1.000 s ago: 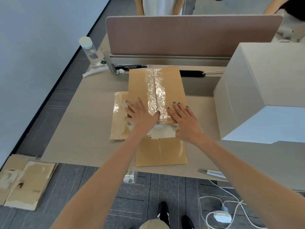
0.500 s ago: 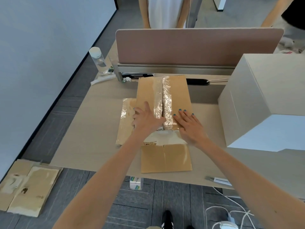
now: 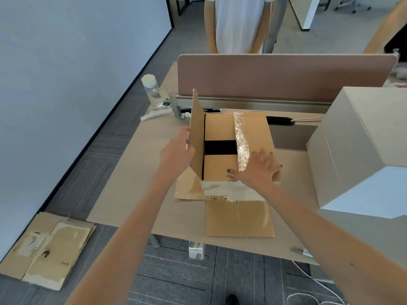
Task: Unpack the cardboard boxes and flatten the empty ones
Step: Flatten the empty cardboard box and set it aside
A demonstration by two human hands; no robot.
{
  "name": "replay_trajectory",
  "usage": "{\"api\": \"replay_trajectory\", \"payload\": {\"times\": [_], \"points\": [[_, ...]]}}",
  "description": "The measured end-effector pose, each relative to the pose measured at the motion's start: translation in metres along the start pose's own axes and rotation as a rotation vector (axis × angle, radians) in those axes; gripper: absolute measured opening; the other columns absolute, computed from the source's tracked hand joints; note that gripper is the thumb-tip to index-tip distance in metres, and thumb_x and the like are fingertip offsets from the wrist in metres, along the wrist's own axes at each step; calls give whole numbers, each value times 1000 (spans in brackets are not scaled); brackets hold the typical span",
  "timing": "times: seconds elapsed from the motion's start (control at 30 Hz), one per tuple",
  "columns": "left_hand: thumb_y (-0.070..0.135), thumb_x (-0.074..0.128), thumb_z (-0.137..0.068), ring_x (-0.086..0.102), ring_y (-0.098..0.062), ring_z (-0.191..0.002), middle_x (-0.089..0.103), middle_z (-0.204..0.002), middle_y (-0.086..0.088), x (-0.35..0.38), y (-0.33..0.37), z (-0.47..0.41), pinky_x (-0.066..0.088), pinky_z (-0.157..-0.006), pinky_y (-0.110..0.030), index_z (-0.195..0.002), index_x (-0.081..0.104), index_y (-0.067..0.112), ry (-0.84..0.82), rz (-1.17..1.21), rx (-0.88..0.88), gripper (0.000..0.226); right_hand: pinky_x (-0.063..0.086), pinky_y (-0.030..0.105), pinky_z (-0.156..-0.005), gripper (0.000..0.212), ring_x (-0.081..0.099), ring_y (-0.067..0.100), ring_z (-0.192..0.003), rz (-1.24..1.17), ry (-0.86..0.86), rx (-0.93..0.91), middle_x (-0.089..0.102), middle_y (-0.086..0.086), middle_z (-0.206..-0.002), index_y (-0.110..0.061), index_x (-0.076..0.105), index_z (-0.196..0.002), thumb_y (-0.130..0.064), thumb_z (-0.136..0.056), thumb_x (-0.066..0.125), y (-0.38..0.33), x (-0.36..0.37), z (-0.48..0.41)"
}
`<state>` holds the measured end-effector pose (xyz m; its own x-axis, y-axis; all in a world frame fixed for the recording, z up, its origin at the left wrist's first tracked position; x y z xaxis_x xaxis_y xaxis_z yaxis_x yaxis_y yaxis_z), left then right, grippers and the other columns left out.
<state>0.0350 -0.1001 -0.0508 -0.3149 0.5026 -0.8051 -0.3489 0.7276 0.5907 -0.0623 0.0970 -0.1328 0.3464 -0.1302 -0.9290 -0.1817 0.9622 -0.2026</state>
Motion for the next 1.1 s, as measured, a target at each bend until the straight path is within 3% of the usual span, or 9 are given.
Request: {"api": "replay_trajectory", "payload": {"times": [0.1,0.2,0.33,0.5,0.63,0.73,0.83,0.97,1.1], "points": [[12,51,-97,52,-28,-122,55,-137,-6,-3,-16,2,43,-87,-38,-137,44,18,119,-390,-22,41,9,74,-105,111,-15,41,-143,-24,-29,113,-14,13,-158,-14,2,-152,-64,-74,63,-7,-3,-3],[13,55,-97,14,-32,-150,20,-162,-12,14,-38,5,22,-116,-44,-124,61,11,100,-644,-16,28,12,77,-102,108,-16,44,-142,-43,-50,172,-17,14,-157,-12,-3,-152,-51,-76,64,-7,-6,-5],[37,40,-104,9,-32,-152,20,-162,-16,57,-48,17,10,-122,-47,-138,48,9,-32,-582,82,45,16,76,-100,100,-11,47,-142,0,-37,149,-13,18,-157,-9,0,-151,-53,-79,55,-9,-3,-4],[70,33,-94,20,-46,-144,12,-159,-23,104,-45,20,37,-107,-55,-157,5,31,-205,-294,-90,78,24,71,-100,91,0,47,-141,73,11,121,-2,20,-157,-10,11,-146,-49,-75,54,-6,-6,-6],[68,37,-94,26,-39,-142,14,-160,-22,118,-44,22,38,-107,-51,-158,-1,32,-180,-243,-103,83,33,64,-98,79,18,45,-136,35,42,91,17,20,-151,-10,24,-137,-43,-71,53,0,-7,-4],[66,37,-95,27,-38,-143,15,-160,-19,117,-52,18,42,-103,-50,-158,0,33,-169,-233,-93,80,49,47,-82,59,49,37,-109,-375,87,70,46,14,-128,-10,35,-126,-42,-79,51,11,-35,-4],[62,38,-97,31,-38,-141,16,-160,-20,115,-55,14,37,-106,-49,-158,1,31,-179,-212,-67,78,43,27,-65,40,52,23,-90,-606,64,2,53,8,-115,-11,41,-125,-28,-91,55,33,-71,-6],[64,33,-95,28,-39,-142,16,-159,-18,118,-57,13,35,-107,-50,-158,2,29,-200,-130,-39,78,42,31,-76,55,48,18,-93,-424,271,-65,53,6,-120,-13,40,-134,-16,-86,65,46,-88,-4],[64,31,-92,20,-39,-145,16,-158,-19,118,-63,9,31,-113,-53,-156,0,32,-227,-68,-44,77,34,42,-110,55,43,30,-123,435,623,-308,49,13,-129,-8,50,-124,-8,-75,74,45,-93,-2]]}}
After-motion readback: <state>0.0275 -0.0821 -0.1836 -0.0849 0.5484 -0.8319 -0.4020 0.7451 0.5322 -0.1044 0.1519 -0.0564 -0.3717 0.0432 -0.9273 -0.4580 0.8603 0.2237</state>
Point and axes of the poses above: each hand's wrist, its own z-axis away from the middle knuckle, its own x-axis out of the palm, y = z × x, the point moved 1 cm from there along -z, towards the middle knuckle
